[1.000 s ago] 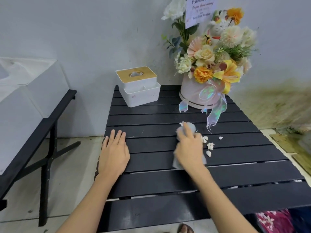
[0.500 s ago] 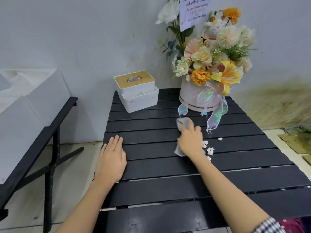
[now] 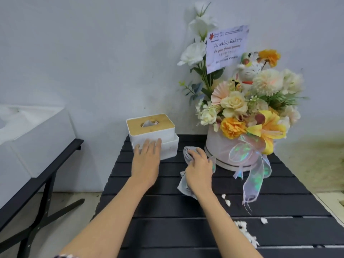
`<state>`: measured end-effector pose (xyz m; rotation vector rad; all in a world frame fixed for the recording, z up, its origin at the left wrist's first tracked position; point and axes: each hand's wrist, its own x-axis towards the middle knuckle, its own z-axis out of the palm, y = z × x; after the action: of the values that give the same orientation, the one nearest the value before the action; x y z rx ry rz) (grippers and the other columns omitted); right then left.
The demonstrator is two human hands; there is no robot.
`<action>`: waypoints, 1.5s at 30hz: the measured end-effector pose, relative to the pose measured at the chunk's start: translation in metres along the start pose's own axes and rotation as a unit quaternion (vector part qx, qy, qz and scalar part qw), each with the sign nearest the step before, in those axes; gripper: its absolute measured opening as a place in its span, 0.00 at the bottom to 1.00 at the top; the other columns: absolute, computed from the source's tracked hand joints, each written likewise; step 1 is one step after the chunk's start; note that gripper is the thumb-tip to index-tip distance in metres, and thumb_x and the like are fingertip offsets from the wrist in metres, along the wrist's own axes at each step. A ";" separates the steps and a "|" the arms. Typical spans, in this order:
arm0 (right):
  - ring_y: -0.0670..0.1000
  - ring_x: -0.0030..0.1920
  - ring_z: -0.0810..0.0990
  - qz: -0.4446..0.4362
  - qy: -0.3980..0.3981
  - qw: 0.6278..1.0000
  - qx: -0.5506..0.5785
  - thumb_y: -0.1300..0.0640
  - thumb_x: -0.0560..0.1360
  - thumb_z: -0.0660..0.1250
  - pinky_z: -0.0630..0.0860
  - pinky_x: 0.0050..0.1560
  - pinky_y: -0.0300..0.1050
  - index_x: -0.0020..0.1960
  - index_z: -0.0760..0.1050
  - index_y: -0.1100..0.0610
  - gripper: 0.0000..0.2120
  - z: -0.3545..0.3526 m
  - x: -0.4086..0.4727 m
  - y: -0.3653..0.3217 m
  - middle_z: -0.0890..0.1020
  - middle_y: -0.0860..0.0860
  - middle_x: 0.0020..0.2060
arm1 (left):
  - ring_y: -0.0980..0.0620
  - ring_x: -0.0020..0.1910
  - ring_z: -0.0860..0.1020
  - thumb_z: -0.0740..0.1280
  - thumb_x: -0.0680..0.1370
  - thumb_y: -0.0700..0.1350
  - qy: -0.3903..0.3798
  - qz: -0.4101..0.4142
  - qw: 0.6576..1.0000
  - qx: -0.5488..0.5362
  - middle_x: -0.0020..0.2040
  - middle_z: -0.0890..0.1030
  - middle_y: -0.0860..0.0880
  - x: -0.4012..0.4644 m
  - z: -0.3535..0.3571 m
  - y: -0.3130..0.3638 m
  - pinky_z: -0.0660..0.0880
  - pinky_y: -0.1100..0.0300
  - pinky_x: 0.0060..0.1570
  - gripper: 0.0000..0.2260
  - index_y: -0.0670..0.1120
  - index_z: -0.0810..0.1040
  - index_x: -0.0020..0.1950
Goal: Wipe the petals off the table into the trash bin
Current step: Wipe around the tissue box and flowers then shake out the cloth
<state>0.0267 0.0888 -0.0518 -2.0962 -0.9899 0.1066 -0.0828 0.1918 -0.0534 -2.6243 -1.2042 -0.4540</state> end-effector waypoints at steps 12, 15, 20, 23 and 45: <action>0.54 0.68 0.68 0.026 0.011 0.990 0.138 0.71 0.73 0.58 0.65 0.65 0.47 0.66 0.69 0.55 0.24 0.056 0.099 -0.010 0.68 0.53 0.70 | 0.44 0.44 0.74 0.71 0.65 0.33 0.093 -0.007 0.983 -0.161 0.43 0.77 0.48 0.047 -0.021 -0.068 0.65 0.58 0.35 0.14 0.48 0.72 0.43; 0.56 0.64 0.70 0.065 -0.037 0.996 0.044 0.64 0.74 0.59 0.62 0.66 0.50 0.64 0.69 0.55 0.19 0.090 0.116 -0.015 0.72 0.53 0.66 | 0.47 0.43 0.73 0.69 0.67 0.33 0.139 0.004 0.979 -0.152 0.40 0.74 0.52 0.063 -0.040 -0.072 0.63 0.59 0.35 0.18 0.52 0.64 0.39; 0.55 0.66 0.67 -0.019 -0.073 0.997 -0.022 0.64 0.72 0.60 0.64 0.65 0.46 0.70 0.66 0.53 0.26 0.109 0.118 -0.009 0.67 0.50 0.71 | 0.52 0.42 0.69 0.66 0.71 0.36 0.116 -0.009 0.984 -0.136 0.41 0.71 0.55 0.070 -0.051 -0.068 0.60 0.60 0.29 0.12 0.51 0.65 0.38; 0.54 0.65 0.69 -0.058 -0.101 0.993 -0.013 0.66 0.73 0.59 0.68 0.61 0.45 0.67 0.71 0.51 0.24 0.097 0.113 0.000 0.71 0.47 0.68 | 0.49 0.43 0.72 0.65 0.71 0.37 0.079 -0.015 0.988 -0.131 0.43 0.73 0.54 0.066 -0.054 -0.063 0.62 0.60 0.30 0.10 0.51 0.67 0.42; 0.53 0.58 0.77 -0.061 -0.287 0.956 -0.025 0.71 0.67 0.56 0.73 0.57 0.43 0.43 0.84 0.49 0.23 0.022 -0.018 -0.012 0.81 0.48 0.57 | 0.45 0.44 0.74 0.66 0.70 0.34 0.064 -0.066 0.990 -0.104 0.42 0.76 0.49 -0.034 -0.080 -0.080 0.61 0.56 0.43 0.10 0.47 0.74 0.47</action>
<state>-0.0015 0.0949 -0.0622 -2.0824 -1.4699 0.6631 -0.1800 0.1937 0.0135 -2.6446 -1.3589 -0.8004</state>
